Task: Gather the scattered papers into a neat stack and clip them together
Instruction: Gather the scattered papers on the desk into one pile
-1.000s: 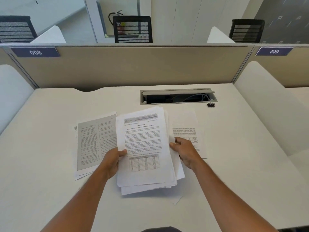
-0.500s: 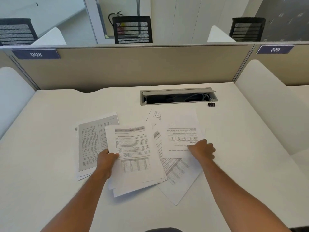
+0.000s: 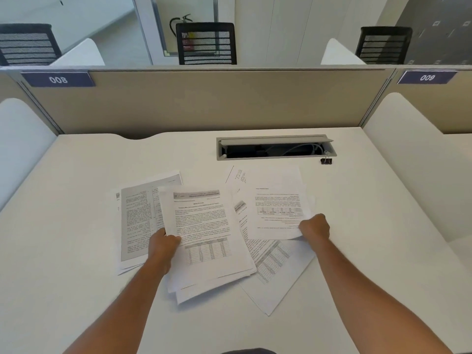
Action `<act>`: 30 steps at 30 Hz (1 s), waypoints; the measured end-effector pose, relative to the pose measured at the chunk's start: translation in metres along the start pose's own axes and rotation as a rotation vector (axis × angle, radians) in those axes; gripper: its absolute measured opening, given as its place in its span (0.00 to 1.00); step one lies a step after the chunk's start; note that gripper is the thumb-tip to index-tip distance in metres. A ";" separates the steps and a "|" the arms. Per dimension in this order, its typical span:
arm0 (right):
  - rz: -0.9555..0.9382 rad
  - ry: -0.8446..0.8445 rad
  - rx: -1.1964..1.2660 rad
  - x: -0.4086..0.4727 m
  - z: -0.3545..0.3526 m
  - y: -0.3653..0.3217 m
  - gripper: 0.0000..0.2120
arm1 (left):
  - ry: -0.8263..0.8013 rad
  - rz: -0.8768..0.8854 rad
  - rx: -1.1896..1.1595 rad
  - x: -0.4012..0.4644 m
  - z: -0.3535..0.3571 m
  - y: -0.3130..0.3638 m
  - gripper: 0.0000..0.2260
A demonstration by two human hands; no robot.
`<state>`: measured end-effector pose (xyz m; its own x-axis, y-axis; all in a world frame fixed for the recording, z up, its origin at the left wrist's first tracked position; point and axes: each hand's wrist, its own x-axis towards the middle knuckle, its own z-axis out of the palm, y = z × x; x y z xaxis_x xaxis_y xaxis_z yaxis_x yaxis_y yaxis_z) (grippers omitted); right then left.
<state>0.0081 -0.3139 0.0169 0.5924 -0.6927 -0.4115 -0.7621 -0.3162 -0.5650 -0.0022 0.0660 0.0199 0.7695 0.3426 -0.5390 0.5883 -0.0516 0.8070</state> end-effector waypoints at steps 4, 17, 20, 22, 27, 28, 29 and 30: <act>-0.134 -0.034 0.170 -0.002 -0.007 0.006 0.13 | 0.011 -0.103 -0.140 0.008 -0.005 -0.002 0.14; -0.519 -0.354 0.410 -0.057 0.007 0.009 0.10 | -0.187 -0.112 -0.437 -0.008 0.012 0.030 0.16; -0.603 -0.335 0.383 -0.065 0.007 0.011 0.14 | -0.193 -0.115 -0.484 -0.012 0.013 0.036 0.16; -0.611 -0.369 0.408 -0.069 0.006 0.012 0.14 | -0.195 -0.132 -0.522 -0.012 0.014 0.036 0.16; -0.634 -0.543 0.366 -0.073 0.005 0.013 0.18 | -0.212 -0.151 -0.560 -0.013 0.018 0.030 0.20; -0.642 -0.543 0.360 -0.074 0.005 0.012 0.18 | -0.215 -0.147 -0.549 -0.014 0.018 0.029 0.20; -0.645 -0.541 0.360 -0.075 0.004 0.012 0.18 | -0.218 -0.144 -0.533 -0.014 0.019 0.028 0.20; -0.644 -0.541 0.357 -0.076 0.004 0.012 0.18 | -0.215 -0.142 -0.507 -0.014 0.019 0.027 0.20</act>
<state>-0.0448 -0.2620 0.0384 0.9855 -0.0249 -0.1678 -0.1686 -0.2548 -0.9522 0.0077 0.0421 0.0443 0.7559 0.1115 -0.6451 0.5378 0.4560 0.7091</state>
